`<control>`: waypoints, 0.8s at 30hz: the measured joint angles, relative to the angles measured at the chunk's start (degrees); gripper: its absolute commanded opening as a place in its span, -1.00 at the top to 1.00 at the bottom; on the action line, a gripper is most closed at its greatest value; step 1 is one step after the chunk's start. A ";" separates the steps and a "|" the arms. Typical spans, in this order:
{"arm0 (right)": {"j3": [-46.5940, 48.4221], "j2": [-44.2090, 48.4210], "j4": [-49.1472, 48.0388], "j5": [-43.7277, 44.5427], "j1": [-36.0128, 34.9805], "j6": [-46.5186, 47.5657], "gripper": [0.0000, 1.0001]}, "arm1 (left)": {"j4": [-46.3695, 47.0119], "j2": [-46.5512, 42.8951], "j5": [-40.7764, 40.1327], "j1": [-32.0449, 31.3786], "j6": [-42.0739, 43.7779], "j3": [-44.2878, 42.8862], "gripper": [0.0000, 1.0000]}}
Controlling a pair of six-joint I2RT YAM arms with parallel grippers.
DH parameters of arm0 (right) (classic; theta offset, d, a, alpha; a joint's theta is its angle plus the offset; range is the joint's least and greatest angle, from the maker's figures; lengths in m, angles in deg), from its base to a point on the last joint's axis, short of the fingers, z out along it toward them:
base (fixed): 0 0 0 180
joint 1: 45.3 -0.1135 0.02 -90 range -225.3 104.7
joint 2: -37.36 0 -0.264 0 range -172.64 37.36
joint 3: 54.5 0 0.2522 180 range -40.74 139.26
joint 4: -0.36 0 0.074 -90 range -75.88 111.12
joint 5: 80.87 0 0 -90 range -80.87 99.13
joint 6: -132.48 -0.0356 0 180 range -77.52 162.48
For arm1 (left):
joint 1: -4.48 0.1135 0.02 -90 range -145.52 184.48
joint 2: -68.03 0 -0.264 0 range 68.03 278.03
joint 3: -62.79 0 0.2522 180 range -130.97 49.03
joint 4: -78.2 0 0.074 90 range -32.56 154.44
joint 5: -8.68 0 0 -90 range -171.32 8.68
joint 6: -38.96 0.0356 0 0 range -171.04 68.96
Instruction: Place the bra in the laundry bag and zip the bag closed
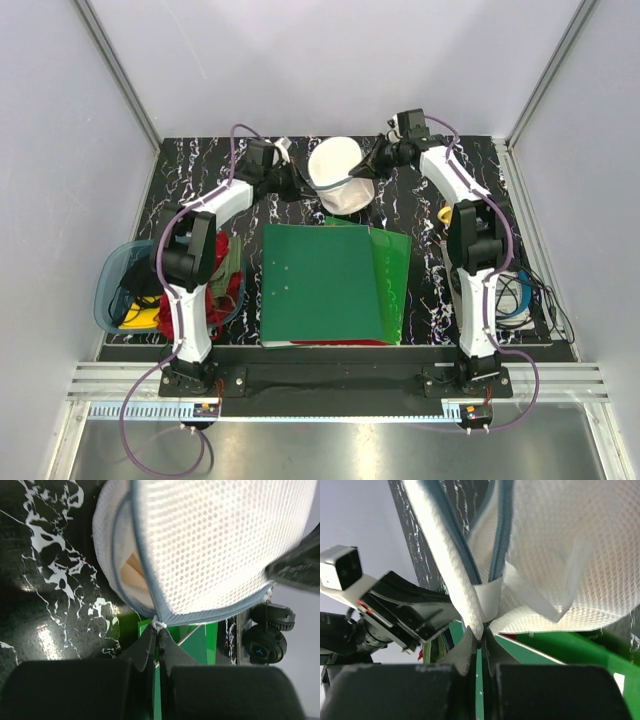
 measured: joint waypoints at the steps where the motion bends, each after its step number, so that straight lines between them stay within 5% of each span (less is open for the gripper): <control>1: 1.99 -1.01 0.63 -0.28 0.00 0.94 0.58 | -0.31 0.00 0.17 -0.20 0.11 0.00 1.00; 4: 8.81 -4.52 2.86 -0.17 0.00 1.73 -0.10 | -0.24 -0.17 0.17 -1.33 -0.09 0.37 1.00; 7: 12.55 -6.12 3.54 1.38 0.35 -1.27 -0.56 | 1.53 -1.36 -0.13 -2.97 -3.17 3.45 1.00; 10: 13.18 -5.88 6.36 4.72 0.50 -4.17 -0.75 | 5.68 -2.62 -1.01 -5.07 -8.20 7.50 1.00; 16: 1.46 2.36 9.46 9.79 0.46 -5.84 -0.74 | 13.09 -2.80 -2.43 -8.00 -14.95 9.57 1.00; 23: -14.05 12.57 3.15 11.06 -2.14 -10.71 -0.34 | 17.70 -2.86 -3.13 -8.74 -19.08 9.66 1.00; 24: -14.64 12.57 2.08 11.06 -2.64 -11.47 -0.14 | 17.86 -2.86 -3.15 -8.79 -19.32 9.66 1.00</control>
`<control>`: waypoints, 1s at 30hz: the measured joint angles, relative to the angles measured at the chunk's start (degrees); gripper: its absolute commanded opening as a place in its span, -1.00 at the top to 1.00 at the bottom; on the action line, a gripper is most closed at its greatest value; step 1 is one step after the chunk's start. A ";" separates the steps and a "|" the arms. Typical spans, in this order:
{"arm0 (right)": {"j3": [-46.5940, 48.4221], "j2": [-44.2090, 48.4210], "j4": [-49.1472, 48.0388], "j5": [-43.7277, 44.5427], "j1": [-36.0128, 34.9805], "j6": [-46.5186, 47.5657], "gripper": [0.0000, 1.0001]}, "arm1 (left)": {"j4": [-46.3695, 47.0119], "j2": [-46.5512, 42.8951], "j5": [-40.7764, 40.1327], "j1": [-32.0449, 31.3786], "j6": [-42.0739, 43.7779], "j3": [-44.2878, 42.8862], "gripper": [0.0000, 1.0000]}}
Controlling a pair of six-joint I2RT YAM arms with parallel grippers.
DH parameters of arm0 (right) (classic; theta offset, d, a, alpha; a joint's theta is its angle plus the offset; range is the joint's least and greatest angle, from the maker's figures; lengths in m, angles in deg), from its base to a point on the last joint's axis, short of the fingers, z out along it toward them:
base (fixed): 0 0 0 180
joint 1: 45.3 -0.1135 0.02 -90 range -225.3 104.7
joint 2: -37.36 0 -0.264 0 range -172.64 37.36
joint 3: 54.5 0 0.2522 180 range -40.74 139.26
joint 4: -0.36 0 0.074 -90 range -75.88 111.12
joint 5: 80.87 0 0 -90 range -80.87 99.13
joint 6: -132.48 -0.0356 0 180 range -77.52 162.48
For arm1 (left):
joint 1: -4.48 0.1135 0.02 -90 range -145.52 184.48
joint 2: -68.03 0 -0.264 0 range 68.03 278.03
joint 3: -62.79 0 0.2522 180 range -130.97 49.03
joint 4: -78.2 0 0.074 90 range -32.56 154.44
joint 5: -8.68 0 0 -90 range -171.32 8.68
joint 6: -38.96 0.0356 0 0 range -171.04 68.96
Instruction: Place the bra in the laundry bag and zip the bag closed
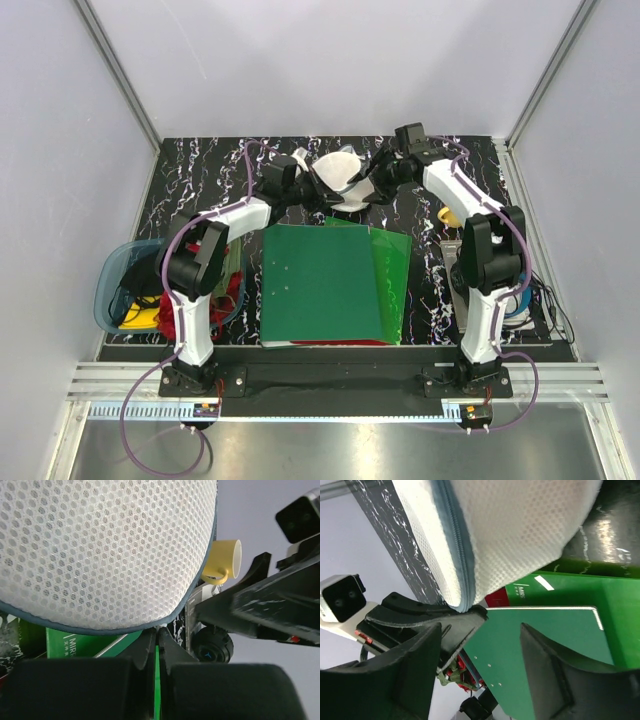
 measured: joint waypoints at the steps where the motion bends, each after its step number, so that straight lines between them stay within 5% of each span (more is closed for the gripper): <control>1: -0.17 -0.28 -0.79 -0.02 -0.35 -0.46 -0.08 | 0.26 0.00 0.00 -0.11 -0.37 0.00 1.00; 11: 0.22 -4.28 -6.21 0.00 -1.07 -2.91 0.98 | 0.31 0.00 0.17 -0.94 -0.17 0.00 1.00; 19: 1.09 -4.59 -6.29 -0.42 1.38 3.82 1.00 | -5.62 -0.92 2.10 8.02 6.67 0.33 1.00; 23: 9.49 -9.18 -5.49 -5.18 2.51 11.04 1.00 | -11.54 -0.66 6.25 13.29 11.37 -3.26 1.00; 25: 16.81 -13.31 -3.30 -6.56 2.23 14.29 0.62 | -12.66 -0.66 7.13 13.62 13.16 -4.96 1.00; 27: 24.50 -17.33 -0.42 -6.58 2.27 16.15 -0.03 | -12.33 -0.68 7.23 12.98 13.86 -5.27 1.00; 30: 30.93 -19.91 3.58 -6.16 2.38 15.87 -0.53 | -8.59 -0.98 7.19 10.64 11.23 -2.45 1.00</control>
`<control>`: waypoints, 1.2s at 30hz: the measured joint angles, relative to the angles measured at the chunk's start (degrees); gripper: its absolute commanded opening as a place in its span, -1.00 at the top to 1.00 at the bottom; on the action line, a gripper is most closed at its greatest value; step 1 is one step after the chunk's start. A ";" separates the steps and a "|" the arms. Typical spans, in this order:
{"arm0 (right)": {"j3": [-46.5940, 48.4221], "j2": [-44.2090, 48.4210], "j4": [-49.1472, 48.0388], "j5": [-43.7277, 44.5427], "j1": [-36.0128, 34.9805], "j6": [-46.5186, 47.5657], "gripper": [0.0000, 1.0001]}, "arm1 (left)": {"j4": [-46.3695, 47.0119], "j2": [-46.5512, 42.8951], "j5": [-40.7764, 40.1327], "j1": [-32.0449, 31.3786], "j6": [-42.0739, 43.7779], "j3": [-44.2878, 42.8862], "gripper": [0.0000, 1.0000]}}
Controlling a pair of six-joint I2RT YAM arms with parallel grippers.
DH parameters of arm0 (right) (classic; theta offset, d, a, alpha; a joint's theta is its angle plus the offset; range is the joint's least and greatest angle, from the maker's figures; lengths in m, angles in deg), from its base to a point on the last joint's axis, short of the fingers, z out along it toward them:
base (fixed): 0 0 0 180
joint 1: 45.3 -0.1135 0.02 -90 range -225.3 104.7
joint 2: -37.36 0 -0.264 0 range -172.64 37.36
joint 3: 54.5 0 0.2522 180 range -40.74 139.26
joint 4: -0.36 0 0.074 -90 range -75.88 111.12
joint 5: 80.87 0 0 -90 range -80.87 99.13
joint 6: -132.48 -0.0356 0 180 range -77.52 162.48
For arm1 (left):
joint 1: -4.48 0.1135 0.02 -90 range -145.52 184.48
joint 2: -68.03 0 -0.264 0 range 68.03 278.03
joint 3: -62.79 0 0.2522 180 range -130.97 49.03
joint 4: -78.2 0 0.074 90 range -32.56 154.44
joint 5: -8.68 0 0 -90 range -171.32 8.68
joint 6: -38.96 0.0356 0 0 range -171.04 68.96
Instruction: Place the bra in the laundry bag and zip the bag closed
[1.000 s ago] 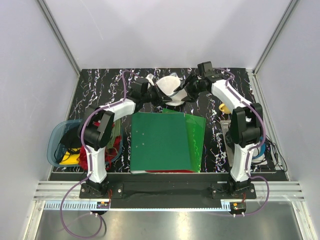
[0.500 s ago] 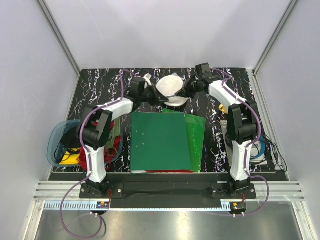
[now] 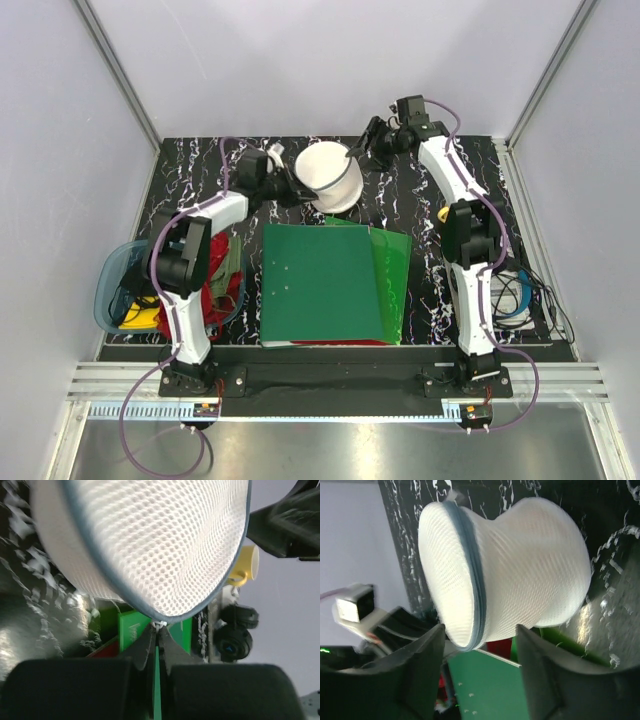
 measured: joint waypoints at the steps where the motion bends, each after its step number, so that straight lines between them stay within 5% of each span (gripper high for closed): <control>1: 0.72 -0.04 1.49 0.13 -0.02 -0.63 -0.61 | 2.03 -0.28 -0.09 -1.09 -1.57 1.92 1.00; 5: -5.05 4.13 3.56 2.01 -0.55 -4.24 -0.61 | 6.84 -0.44 -1.16 -5.33 -6.99 6.99 1.00; 10: -26.60 15.87 -2.47 2.80 -3.43 -13.40 -0.39 | 11.21 -0.61 -3.10 -8.35 -10.97 7.41 1.00; 13: -29.09 16.44 -5.46 2.82 -5.29 -16.48 -0.19 | 12.76 -0.61 -3.54 -8.57 -12.35 7.39 1.00; 16: -29.22 16.41 -7.76 2.84 -6.29 -17.84 0.39 | 13.22 -0.61 -3.65 -8.81 -13.03 7.39 1.00; 25: -27.61 13.62 -10.60 4.39 -5.86 -17.75 0.98 | 14.45 -0.61 -3.13 -8.22 -13.51 7.39 1.00; 34: -24.15 10.84 -8.85 6.75 -3.61 -10.49 1.00 | 10.32 -1.70 -0.07 -1.01 -9.16 7.30 1.00; 36: -21.81 10.32 -7.50 7.50 -2.60 -8.50 0.70 | 9.49 -1.75 0.96 1.27 -7.93 6.99 1.00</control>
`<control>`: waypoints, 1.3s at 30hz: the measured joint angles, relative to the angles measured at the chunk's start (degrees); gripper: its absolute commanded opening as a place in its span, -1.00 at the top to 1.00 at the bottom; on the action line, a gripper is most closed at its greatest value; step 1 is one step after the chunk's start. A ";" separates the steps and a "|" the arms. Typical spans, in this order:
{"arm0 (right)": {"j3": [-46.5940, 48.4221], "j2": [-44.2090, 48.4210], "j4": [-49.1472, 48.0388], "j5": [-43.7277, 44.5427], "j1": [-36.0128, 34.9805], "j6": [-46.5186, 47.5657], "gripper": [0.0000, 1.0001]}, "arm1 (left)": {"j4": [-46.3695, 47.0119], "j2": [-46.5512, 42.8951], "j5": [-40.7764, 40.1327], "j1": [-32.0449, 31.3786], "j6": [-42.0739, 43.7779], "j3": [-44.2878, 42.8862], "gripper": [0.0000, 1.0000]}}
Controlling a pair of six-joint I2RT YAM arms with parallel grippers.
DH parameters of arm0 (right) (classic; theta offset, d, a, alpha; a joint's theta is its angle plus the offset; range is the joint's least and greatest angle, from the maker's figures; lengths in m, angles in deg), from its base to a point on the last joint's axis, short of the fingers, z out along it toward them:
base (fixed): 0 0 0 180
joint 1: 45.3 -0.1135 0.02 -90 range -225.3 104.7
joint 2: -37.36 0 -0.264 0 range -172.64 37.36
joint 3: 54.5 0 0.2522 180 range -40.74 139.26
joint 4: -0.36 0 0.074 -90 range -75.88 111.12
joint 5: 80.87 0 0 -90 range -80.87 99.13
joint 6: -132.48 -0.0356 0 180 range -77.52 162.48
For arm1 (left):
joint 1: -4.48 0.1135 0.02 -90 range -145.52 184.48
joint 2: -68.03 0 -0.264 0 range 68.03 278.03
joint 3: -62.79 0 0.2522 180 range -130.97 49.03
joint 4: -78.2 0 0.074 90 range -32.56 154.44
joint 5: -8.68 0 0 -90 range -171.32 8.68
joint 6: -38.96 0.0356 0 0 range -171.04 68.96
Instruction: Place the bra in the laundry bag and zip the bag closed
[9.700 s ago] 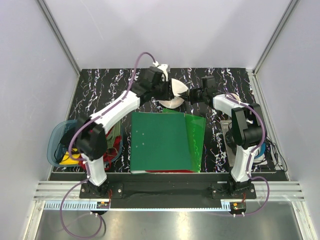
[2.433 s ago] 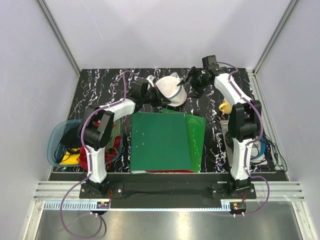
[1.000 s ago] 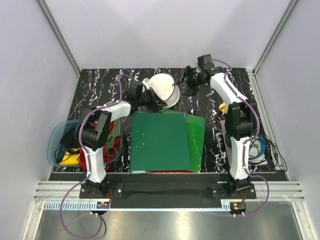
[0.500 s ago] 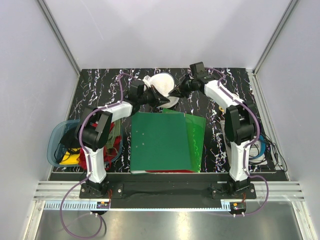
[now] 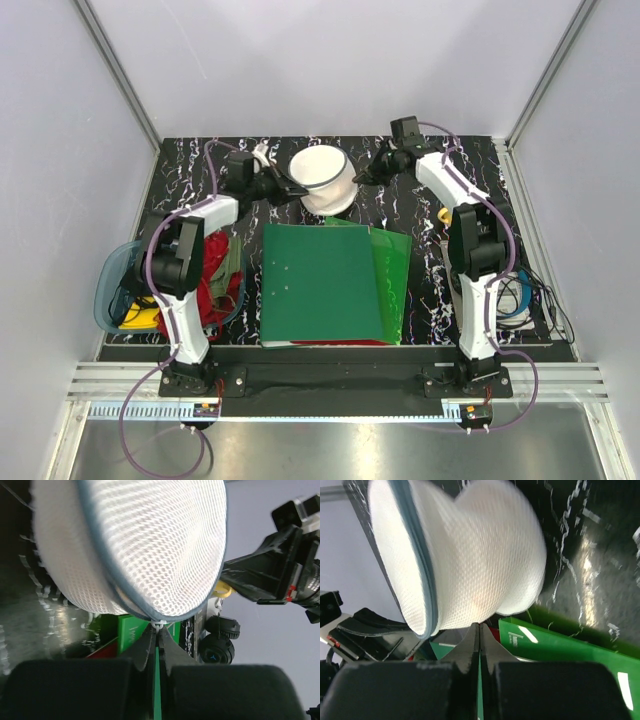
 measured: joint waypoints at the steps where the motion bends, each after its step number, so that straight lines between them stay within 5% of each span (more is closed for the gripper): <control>1: 0.98 -0.20 0.28 0.15 0.35 0.59 0.37 | -0.44 0.00 0.24 0.74 0.33 -0.22 1.00; 2: 1.95 -0.31 0.70 0.13 0.72 0.96 0.07 | -1.01 0.02 0.57 1.33 0.59 -0.52 1.00; 6: 3.04 -0.28 0.87 -1.38 0.63 -0.63 -0.33 | -0.81 0.04 1.60 0.09 0.37 -1.95 1.00; 12: -6.10 1.70 -3.93 -4.22 -3.48 -8.74 -0.37 | 1.97 0.76 2.99 -5.90 -1.60 -2.47 1.00; 15: -8.61 1.75 -5.42 -4.35 -4.92 -11.98 -0.27 | 1.99 1.31 3.32 -8.13 -2.21 -2.47 1.00; 18: -8.83 1.75 -6.49 -4.24 -4.90 -13.64 0.32 | 2.23 1.64 3.52 -8.41 -2.60 -2.45 1.00; 19: -8.76 1.75 -6.91 -4.33 -4.79 -13.77 0.78 | 2.34 1.64 3.65 -8.41 -2.60 -2.45 1.00; 26: -9.09 1.75 -8.72 -4.79 -4.15 -13.75 1.00 | -0.90 1.64 4.72 -6.45 0.37 -2.27 1.00; 32: -6.64 0.92 -7.04 -6.62 -0.07 -5.70 1.00 | -10.32 1.64 5.88 2.95 6.29 -2.40 1.00; 34: -2.19 -1.11 -6.10 -9.40 1.01 -2.03 0.86 | -12.00 1.64 7.28 5.99 7.69 -2.60 1.00; 39: 10.69 -7.65 -0.63 -10.75 0.35 3.74 -0.13 | -13.64 1.64 7.61 4.68 9.42 -3.98 1.00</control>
